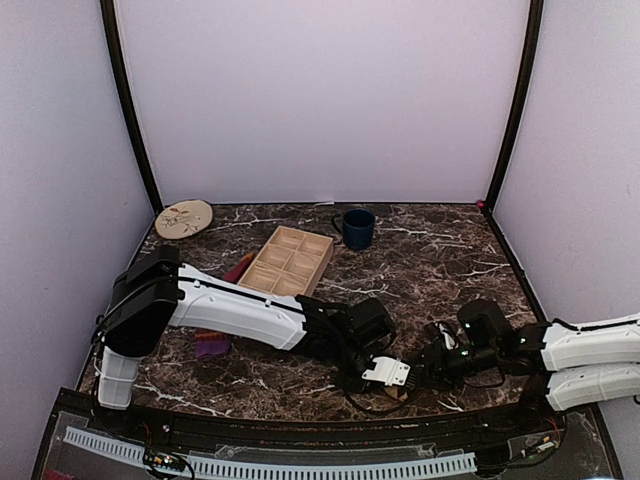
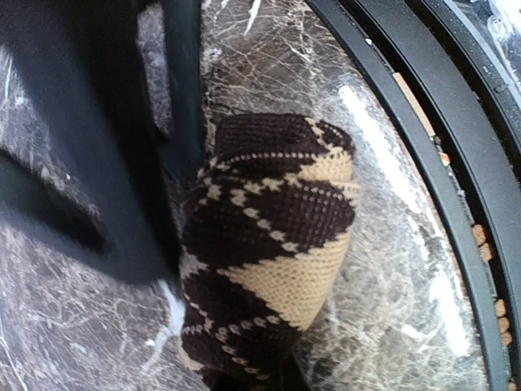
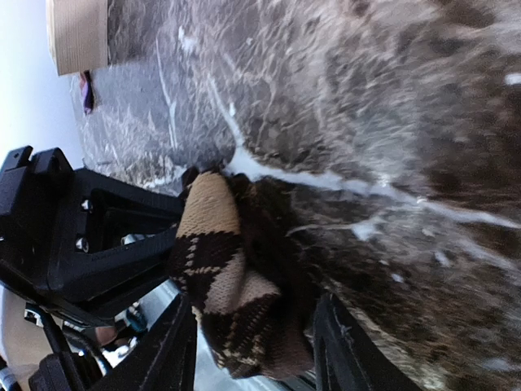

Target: Roll the socks

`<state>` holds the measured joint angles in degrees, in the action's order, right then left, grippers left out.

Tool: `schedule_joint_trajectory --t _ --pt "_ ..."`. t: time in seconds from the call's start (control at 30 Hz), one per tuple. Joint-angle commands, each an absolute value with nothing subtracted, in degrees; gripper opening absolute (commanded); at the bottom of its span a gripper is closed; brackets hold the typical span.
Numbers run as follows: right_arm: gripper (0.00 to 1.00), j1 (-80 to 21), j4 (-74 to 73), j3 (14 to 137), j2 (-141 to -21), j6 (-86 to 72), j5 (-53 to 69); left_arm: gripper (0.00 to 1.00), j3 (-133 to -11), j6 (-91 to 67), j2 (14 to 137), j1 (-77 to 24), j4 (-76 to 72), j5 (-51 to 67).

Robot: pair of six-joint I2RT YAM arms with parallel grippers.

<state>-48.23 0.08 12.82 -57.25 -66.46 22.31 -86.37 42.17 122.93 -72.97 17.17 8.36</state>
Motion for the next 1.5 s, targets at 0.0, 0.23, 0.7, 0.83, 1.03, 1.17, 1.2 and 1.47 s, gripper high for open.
schedule_joint_trajectory --t 0.0,0.23,0.7,0.83,1.03,1.17,1.2,1.47 --pt "0.47 -47.92 -10.90 15.90 -52.59 -59.18 15.58 0.00 -87.78 38.66 124.72 -72.63 28.49 10.64" --pt "0.48 -48.79 -19.13 19.60 -48.32 -53.17 7.02 0.00 -92.28 36.62 126.16 -71.57 32.57 13.22" --pt "0.50 -62.73 -21.96 23.04 -49.84 -47.10 -10.41 0.00 -93.90 34.98 127.25 -68.10 38.74 12.24" --pt "0.50 -67.40 -21.27 22.77 -48.22 -45.00 -14.40 0.00 -94.17 34.54 127.30 -67.94 38.13 13.10" --pt "0.51 -74.51 -18.58 22.27 -46.53 -41.28 -18.35 0.00 -94.50 33.93 127.32 -67.41 37.82 14.95" --pt "0.52 -77.49 -17.24 23.75 -49.44 -39.65 -19.90 0.00 -94.76 33.53 127.45 -67.16 37.96 16.43" --pt "0.52 -78.16 -16.88 24.25 -50.73 -39.22 -20.14 0.00 -95.02 33.51 127.55 -67.07 38.17 16.74" --pt "0.55 -83.86 -12.52 26.73 -59.14 -36.56 -25.40 0.00 -96.91 33.49 128.02 -66.04 39.18 19.91"
